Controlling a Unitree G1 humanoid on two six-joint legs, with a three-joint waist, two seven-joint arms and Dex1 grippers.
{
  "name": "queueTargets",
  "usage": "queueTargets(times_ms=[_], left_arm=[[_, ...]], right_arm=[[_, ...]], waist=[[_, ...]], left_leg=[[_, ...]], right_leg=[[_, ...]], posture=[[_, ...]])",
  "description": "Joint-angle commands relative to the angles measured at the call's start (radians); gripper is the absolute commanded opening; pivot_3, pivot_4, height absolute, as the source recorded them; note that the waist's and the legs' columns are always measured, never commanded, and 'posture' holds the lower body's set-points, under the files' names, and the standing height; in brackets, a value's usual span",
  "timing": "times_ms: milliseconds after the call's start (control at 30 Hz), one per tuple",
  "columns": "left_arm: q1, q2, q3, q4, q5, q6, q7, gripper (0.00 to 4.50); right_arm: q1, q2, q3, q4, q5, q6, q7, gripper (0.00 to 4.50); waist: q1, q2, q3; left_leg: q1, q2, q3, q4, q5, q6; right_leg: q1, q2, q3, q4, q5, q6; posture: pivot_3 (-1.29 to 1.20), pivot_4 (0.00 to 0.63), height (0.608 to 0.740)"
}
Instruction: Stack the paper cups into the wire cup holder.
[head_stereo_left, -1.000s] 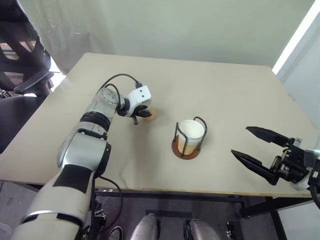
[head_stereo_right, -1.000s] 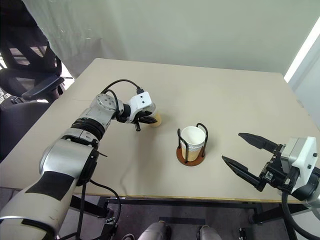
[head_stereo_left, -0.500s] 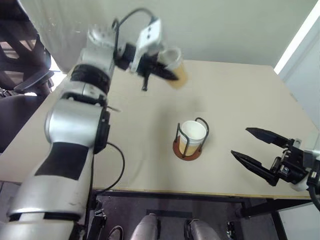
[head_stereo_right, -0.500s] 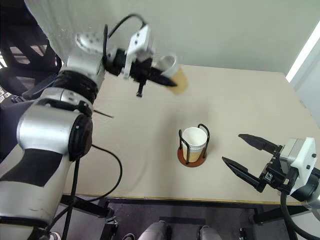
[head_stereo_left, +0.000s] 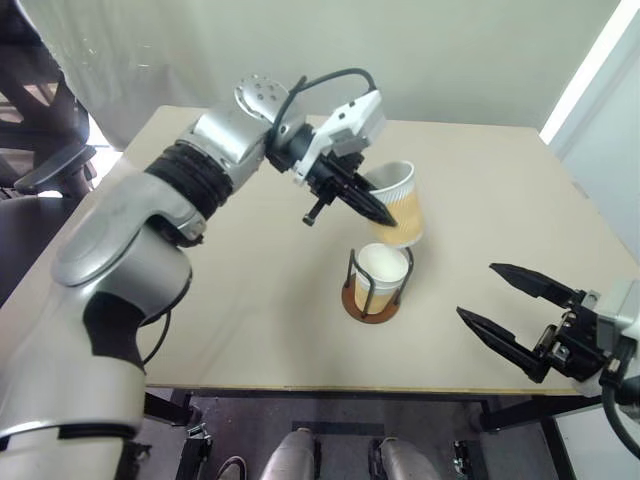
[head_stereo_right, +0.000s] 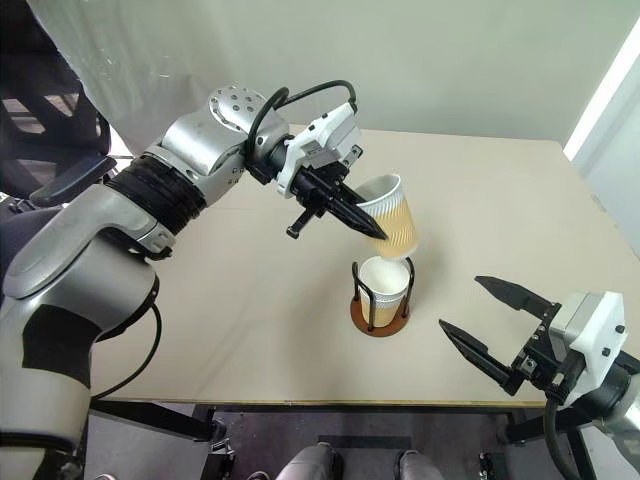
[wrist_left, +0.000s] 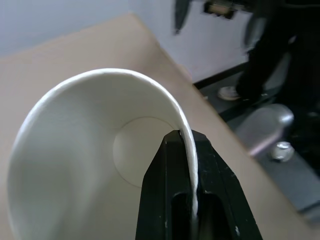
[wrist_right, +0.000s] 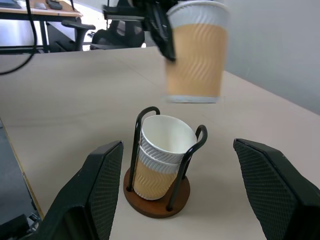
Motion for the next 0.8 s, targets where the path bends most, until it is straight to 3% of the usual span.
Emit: queueTargets(times_ms=[33,400,800], left_arm=[[-0.068,0.019,-0.072,-0.029,-0.057,-0.043,-0.035,0.03],[-0.066,-0.078,-0.190,0.124,0.027,-0.180,-0.035,0.03],[-0.055,-0.087,-0.232,0.135,0.042,-0.199,-0.035,0.03]], right_arm=[[0.012,0.011,-0.019,-0.039,-0.007,-0.017,-0.018,3.63],[0.029,0.020,-0.023,-0.063,-0.007,-0.018,-0.038,3.63],[0.048,0.024,-0.028,-0.074,-0.007,-0.021,-0.051,3.63]], waist=[[0.001,0.000,0.000],[0.001,0.000,0.000],[0.002,0.000,0.000]], left_leg=[[0.000,0.000,0.000,0.000,0.000,0.001],[0.002,0.000,0.002,0.001,0.001,0.003],[0.001,-0.001,0.003,0.001,0.000,0.001]], right_leg=[[0.001,0.000,0.000,0.000,0.000,0.000],[0.003,-0.001,0.000,0.000,-0.001,0.001],[0.003,-0.002,0.000,0.000,-0.004,0.004]], posture=[[0.00,0.150,0.740],[0.00,0.150,0.740],[0.00,0.150,0.740]])
